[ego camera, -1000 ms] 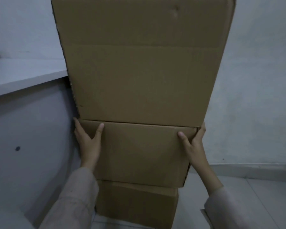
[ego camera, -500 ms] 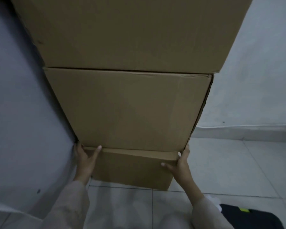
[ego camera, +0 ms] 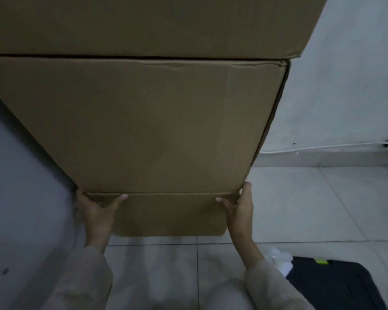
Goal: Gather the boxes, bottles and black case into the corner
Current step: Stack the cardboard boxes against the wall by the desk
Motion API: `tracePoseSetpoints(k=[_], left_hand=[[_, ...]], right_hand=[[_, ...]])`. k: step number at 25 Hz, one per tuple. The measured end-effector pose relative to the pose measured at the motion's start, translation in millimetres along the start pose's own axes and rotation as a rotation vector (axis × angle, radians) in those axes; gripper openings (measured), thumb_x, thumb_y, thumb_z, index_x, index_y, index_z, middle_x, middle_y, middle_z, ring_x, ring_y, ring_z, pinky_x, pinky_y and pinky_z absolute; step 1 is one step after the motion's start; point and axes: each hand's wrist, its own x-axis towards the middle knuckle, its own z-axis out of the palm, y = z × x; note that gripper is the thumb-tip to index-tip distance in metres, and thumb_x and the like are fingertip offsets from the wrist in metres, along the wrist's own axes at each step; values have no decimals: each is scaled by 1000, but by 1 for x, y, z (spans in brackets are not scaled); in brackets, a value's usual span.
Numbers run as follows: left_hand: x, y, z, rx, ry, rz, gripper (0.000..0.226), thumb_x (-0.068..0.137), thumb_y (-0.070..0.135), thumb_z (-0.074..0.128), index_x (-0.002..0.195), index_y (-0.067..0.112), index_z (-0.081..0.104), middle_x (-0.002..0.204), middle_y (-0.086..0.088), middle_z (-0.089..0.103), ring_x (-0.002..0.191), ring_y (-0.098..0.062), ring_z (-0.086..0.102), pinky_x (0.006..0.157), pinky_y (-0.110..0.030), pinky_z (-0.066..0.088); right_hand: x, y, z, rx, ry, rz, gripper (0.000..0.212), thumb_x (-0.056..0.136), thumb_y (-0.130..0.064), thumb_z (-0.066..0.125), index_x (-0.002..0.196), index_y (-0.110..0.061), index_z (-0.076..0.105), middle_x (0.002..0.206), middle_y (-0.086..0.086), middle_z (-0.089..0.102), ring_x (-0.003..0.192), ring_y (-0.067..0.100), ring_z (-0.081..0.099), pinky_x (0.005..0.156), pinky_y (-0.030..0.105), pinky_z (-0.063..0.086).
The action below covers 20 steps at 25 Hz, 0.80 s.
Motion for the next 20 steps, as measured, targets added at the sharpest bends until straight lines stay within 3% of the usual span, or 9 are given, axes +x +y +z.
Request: tracePoseSetpoints(k=[4, 7, 8, 10, 12, 14, 16, 18, 20], left_hand=[[-36, 2, 18, 138, 120, 19, 94, 71, 10, 77, 142, -2, 17, 148, -27, 20, 137, -36, 24, 116, -38, 20], [-86, 7, 47, 168, 56, 231, 69, 76, 5, 70, 133, -2, 31, 136, -22, 22, 128, -32, 24, 110, -30, 20], [-99, 7, 58, 184, -33, 331, 57, 77, 3, 68, 126, -1, 40, 129, -15, 27, 121, -24, 29, 106, -23, 21], [-117, 8, 79, 230, -292, 523, 27, 80, 8, 63, 106, 6, 57, 114, -2, 39, 107, -17, 37, 96, -15, 25], [-127, 11, 98, 245, -626, 614, 18, 82, 25, 51, 92, 16, 63, 99, 15, 45, 100, -10, 44, 90, -8, 29], [-134, 9, 118, 245, -931, 604, 22, 81, 36, 45, 89, 25, 63, 96, 26, 46, 97, 1, 47, 88, -2, 31], [-143, 8, 138, 251, -1175, 529, 17, 79, 42, 47, 90, 36, 58, 101, 28, 49, 100, 5, 49, 87, -5, 34], [-158, 6, 157, 259, -1359, 437, 17, 80, 40, 56, 97, 40, 54, 105, 24, 51, 105, 5, 50, 88, -11, 35], [-176, 6, 173, 335, -1484, 367, 32, 83, 28, 64, 110, 34, 49, 115, 15, 49, 112, -2, 47, 91, -15, 33]], right_hand=[[1, 3, -11, -24, -115, 78, 35, 78, -12, 69, 94, -24, 40, 99, -3, 62, 92, 18, 60, 80, 43, 53], [11, 19, -46, -214, -185, 48, 18, 84, -13, 65, 97, -18, 55, 109, 2, 62, 105, 21, 58, 92, 43, 50], [13, 24, -65, -264, -201, 54, 14, 85, -12, 63, 95, -18, 57, 108, 2, 62, 107, 21, 58, 94, 38, 49], [12, 27, -105, -285, -267, 84, 13, 87, -10, 61, 94, -20, 58, 106, -3, 60, 107, 18, 57, 89, 14, 46], [5, 28, -143, -315, -329, 122, 13, 88, -14, 60, 99, -22, 60, 109, -8, 60, 107, 13, 55, 79, 3, 40], [-9, 34, -175, -330, -338, 183, 19, 87, -22, 61, 106, -24, 60, 116, -10, 60, 110, 10, 52, 81, 9, 39], [-25, 42, -191, -349, -331, 259, 33, 83, -27, 66, 114, -26, 56, 122, -7, 56, 114, 12, 50, 86, 19, 39], [-42, 57, -194, -350, -395, 362, 62, 75, -33, 74, 129, -28, 43, 127, -5, 47, 118, 15, 46, 93, 26, 42], [-56, 75, -184, -361, -499, 439, 88, 69, -36, 78, 140, -28, 27, 128, -6, 40, 122, 15, 42, 100, 30, 41]])
